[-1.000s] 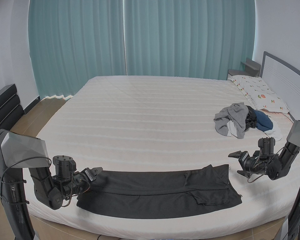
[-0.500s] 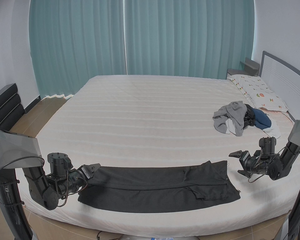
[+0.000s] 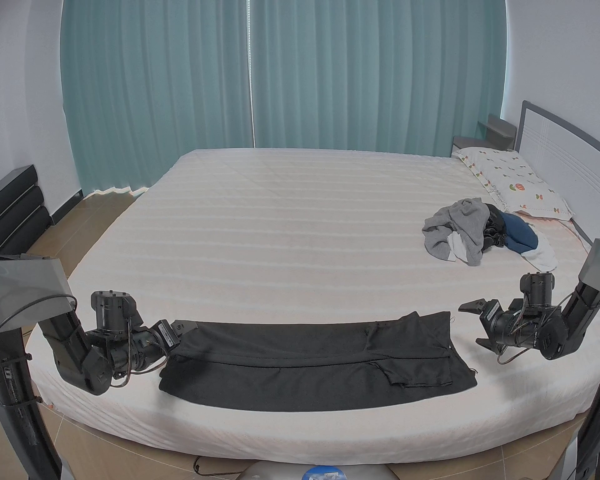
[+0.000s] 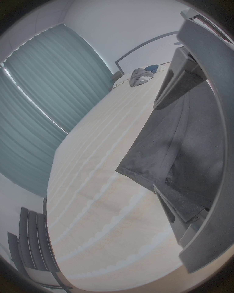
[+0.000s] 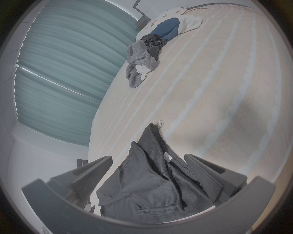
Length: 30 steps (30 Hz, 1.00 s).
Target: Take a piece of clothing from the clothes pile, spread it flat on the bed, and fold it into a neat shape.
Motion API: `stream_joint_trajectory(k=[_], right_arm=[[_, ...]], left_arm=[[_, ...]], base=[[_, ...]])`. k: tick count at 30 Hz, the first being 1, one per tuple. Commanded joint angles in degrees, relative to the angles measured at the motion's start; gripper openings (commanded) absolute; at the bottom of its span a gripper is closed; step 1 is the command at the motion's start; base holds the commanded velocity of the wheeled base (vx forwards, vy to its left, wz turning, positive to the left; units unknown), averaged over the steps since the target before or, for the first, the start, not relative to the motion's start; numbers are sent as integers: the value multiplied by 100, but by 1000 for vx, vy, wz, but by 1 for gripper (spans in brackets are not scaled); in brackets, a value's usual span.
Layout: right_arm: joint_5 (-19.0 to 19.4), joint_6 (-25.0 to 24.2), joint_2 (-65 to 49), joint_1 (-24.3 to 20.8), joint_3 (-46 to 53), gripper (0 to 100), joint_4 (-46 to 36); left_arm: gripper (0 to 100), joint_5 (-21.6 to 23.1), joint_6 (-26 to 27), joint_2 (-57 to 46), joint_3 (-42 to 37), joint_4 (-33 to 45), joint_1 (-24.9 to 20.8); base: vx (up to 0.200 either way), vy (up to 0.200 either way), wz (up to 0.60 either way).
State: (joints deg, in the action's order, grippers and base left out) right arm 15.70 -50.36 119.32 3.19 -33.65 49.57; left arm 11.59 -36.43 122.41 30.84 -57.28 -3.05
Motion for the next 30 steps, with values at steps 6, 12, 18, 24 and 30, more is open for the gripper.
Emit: stream_joint_trajectory(k=[6, 12, 18, 24, 30], right_arm=[[29, 0, -14, 6, 25, 100, 0], [29, 0, 12, -3, 25, 100, 0], [29, 0, 47, -47, 25, 100, 0], [29, 0, 39, -47, 25, 100, 0], [29, 0, -23, -65, 60, 100, 0]], left_arm=[[100, 581, 1647, 266, 976, 1633, 445], [100, 546, 1691, 785, 1196, 1589, 366], [100, 546, 1683, 820, 1240, 1589, 322], [100, 396, 1700, 829, 1178, 1589, 243], [100, 168, 1700, 855, 1170, 1589, 164]], base=[[0, 0, 0], [0, 0, 0], [0, 0, 0], [0, 0, 0], [0, 0, 0]])
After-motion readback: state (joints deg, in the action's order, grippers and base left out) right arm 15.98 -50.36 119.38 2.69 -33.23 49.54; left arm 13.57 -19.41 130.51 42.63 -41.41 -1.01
